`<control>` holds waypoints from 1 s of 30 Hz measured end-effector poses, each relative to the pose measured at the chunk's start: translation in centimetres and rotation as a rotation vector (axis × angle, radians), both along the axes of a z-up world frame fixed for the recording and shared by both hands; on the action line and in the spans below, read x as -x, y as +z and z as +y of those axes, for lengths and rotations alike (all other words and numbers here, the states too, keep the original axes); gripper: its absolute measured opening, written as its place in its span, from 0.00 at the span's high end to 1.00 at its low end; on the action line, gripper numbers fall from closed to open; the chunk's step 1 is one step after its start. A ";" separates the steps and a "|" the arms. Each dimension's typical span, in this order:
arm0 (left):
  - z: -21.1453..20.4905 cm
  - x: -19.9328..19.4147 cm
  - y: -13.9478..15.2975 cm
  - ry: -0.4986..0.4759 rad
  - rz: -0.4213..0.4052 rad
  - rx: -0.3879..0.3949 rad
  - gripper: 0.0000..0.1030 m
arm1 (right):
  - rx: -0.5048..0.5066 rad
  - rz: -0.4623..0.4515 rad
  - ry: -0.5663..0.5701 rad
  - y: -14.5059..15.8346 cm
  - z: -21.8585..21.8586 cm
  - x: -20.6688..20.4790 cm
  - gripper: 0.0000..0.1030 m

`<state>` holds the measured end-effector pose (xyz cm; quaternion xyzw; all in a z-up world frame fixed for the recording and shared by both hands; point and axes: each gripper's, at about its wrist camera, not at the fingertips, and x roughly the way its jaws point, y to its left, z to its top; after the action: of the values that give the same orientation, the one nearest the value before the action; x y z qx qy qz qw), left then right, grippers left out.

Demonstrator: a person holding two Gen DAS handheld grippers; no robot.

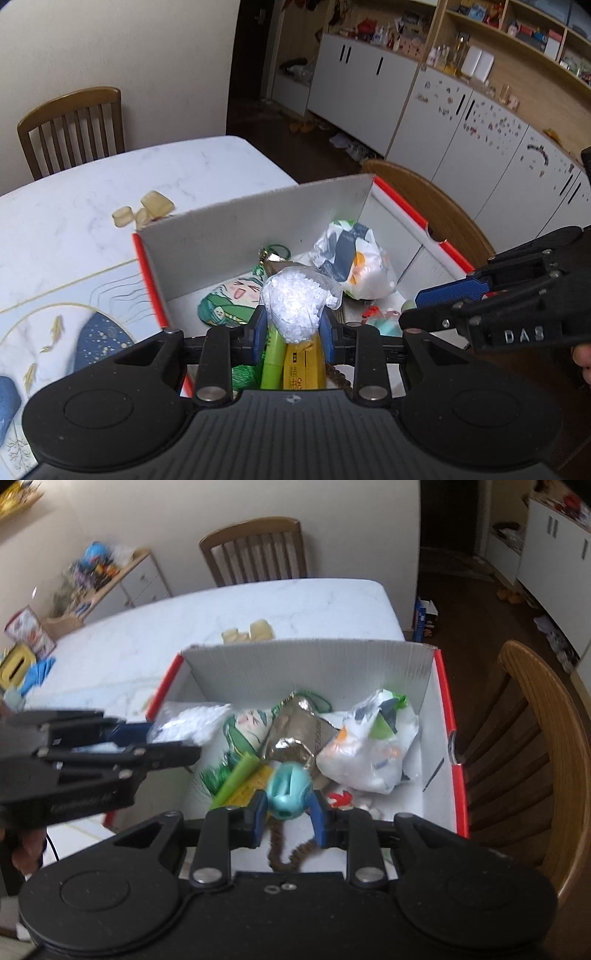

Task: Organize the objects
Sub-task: 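Carry the foam bag and teal sharpener over into the shoebox, then open both tools to drop the foam bag and teal sharpener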

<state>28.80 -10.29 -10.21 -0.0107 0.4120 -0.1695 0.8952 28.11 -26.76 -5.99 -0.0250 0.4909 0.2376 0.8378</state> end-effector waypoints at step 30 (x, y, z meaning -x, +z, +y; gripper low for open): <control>-3.4 -2.7 -4.4 -0.008 0.115 -0.137 0.68 | -0.048 0.041 0.031 -2.5 -2.7 -0.6 0.69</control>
<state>31.46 -13.67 -14.61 0.0423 0.4731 -0.1436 0.8682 28.71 -29.47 -8.52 -0.0074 0.5015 0.2627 0.8243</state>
